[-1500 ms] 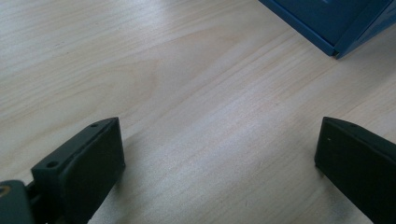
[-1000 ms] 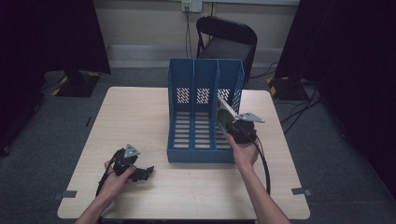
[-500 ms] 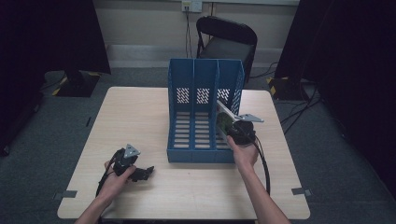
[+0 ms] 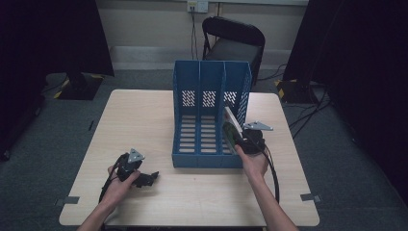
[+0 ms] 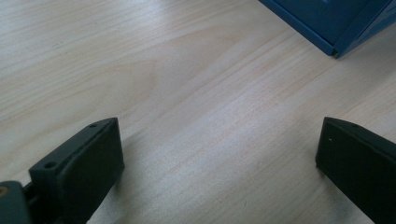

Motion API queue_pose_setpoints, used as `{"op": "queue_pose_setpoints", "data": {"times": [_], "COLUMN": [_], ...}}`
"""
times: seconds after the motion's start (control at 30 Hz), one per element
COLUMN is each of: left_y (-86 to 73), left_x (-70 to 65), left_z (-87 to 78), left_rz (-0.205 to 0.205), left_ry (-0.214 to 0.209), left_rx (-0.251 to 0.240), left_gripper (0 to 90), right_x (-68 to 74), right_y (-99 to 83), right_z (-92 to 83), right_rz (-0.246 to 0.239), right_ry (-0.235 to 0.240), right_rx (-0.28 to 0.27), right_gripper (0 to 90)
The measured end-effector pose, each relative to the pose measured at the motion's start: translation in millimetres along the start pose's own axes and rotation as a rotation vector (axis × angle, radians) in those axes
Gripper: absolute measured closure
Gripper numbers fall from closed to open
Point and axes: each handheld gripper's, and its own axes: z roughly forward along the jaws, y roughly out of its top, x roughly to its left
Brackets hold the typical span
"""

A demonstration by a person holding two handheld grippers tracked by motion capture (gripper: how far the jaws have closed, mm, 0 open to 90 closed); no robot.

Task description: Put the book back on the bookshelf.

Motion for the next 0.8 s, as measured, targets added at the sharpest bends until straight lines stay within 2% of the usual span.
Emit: {"op": "queue_pose_setpoints", "data": {"times": [0.23, 0.33, 0.4, 0.63, 0.77, 0.8], "left_y": [0.0, 0.0, 0.0, 0.0, 0.1, 0.1], "left_x": [-0.3, -0.3, -0.3, -0.3, -0.1, -0.1], "left_z": [-0.1, -0.1, -0.1, -0.1, 0.0, 0.0], "left_rz": [0.001, 0.001, 0.001, 0.001, 0.006, 0.006], "left_ry": [-0.001, -0.001, -0.001, -0.001, -0.001, -0.001], "left_rx": [0.0, 0.0, 0.0, 0.0, 0.0, 0.0], "left_gripper": [0.2, 0.2, 0.2, 0.2, 0.2, 0.2], "right_x": [3.1, 3.3, 2.6, -2.6, -1.3, -1.3], "right_y": [-3.5, -4.7, -5.1, -8.3, -17.8, -17.8], "right_z": [-1.8, -3.7, -5.3, -16.5, -18.5, -18.5], "right_rz": [-0.005, -0.011, -0.004, 0.037, 0.065, 0.065], "right_ry": [0.004, -0.011, 0.0, 0.027, 0.024, 0.024], "right_rx": [-0.016, -0.025, -0.029, -0.084, -0.159, -0.159], "right_gripper": [74.0, 72.4, 69.9, 63.3, 63.0, 63.0]}}
